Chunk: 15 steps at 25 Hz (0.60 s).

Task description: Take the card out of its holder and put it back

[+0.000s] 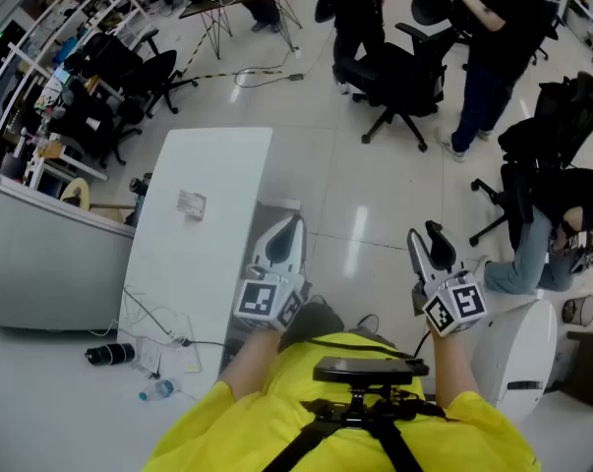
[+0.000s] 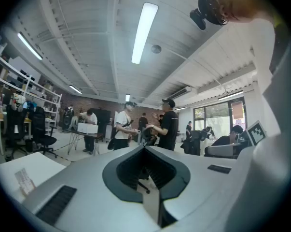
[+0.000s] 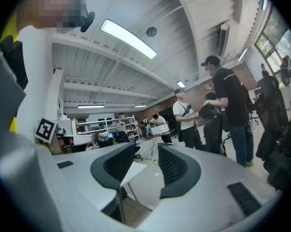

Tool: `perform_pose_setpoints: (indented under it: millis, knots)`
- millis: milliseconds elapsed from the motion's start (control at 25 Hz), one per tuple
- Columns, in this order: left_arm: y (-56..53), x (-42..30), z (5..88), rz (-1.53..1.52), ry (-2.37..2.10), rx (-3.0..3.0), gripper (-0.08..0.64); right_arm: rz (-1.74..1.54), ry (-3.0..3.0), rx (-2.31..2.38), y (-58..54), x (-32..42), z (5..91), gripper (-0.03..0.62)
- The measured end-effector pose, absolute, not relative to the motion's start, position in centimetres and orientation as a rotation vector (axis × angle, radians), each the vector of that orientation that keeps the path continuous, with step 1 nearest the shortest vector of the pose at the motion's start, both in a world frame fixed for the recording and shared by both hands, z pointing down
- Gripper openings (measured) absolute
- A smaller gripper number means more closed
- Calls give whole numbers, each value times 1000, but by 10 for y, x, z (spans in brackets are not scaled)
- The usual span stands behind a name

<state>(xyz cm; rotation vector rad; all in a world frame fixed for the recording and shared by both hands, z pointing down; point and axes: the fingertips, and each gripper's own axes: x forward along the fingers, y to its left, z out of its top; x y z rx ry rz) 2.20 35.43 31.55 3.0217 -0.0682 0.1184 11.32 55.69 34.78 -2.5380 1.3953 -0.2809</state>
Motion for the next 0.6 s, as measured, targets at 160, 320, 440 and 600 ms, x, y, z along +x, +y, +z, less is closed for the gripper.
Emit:
perform_pose_setpoints:
  millis: [160,320,440,600]
  knots:
    - [290,18,327,108,-194,3012,3,-285,1477,-2526,503,123,355,169]
    - [222,19,331,49,-389,2977,21,-306,1617,-2468,433,150,360,169]
    - [166,20,332,8,-503,2968,44,-317,1733,-2434,365,166,361,167]
    - [79,4,335,-16,-659,2917,95,-321,1902,-2377,258,171,354,167]
